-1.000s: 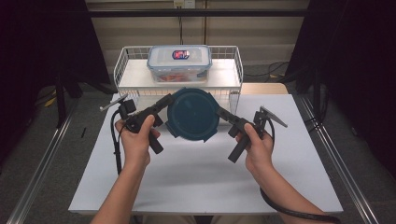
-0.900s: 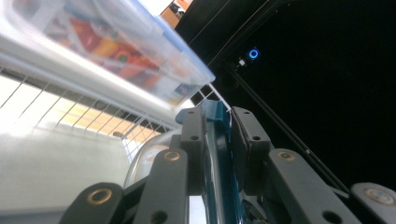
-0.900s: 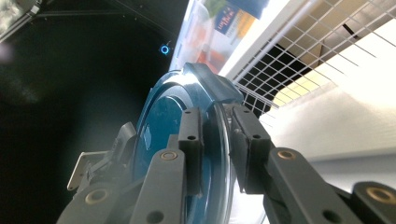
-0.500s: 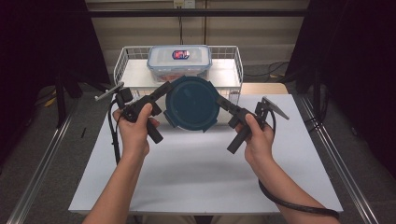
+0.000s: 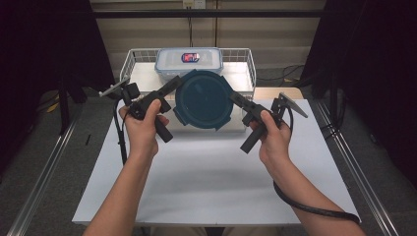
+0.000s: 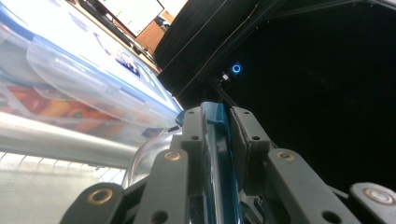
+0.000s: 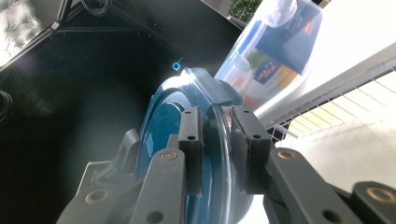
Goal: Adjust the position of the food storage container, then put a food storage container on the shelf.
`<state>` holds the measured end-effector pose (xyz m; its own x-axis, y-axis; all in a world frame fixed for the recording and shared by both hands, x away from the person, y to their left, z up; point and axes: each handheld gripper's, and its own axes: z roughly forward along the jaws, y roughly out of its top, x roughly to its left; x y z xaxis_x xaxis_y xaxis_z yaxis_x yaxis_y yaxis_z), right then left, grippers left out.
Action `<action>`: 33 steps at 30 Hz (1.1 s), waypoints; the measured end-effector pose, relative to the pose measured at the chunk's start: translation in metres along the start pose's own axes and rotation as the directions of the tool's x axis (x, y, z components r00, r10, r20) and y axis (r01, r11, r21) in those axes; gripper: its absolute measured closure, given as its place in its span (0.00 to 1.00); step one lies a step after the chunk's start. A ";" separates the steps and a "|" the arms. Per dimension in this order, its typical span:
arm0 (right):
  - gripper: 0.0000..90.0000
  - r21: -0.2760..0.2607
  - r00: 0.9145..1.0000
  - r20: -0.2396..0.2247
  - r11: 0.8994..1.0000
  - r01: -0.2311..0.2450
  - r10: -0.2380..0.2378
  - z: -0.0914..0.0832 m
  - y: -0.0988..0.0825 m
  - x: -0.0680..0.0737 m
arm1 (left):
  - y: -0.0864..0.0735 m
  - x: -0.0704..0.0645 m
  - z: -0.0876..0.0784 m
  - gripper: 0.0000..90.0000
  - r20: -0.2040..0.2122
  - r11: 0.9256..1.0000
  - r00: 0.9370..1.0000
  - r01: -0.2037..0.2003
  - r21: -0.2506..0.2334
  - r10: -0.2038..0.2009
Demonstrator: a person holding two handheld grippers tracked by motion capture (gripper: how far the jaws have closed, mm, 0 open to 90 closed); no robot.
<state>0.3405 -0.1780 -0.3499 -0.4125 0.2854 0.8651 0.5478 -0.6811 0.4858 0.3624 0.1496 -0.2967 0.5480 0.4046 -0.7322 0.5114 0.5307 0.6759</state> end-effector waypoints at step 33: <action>0.84 -0.065 0.999 -0.038 0.998 0.012 -0.014 0.058 0.056 0.034 | 0.073 -0.008 0.039 0.85 0.064 0.999 0.998 0.005 -0.054 -0.001</action>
<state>0.3990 -0.1673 -0.2862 -0.4477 0.2688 0.8528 0.4947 -0.7200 0.4867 0.4214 0.1563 -0.2385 0.5887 0.3551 -0.7262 0.4776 0.5719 0.6669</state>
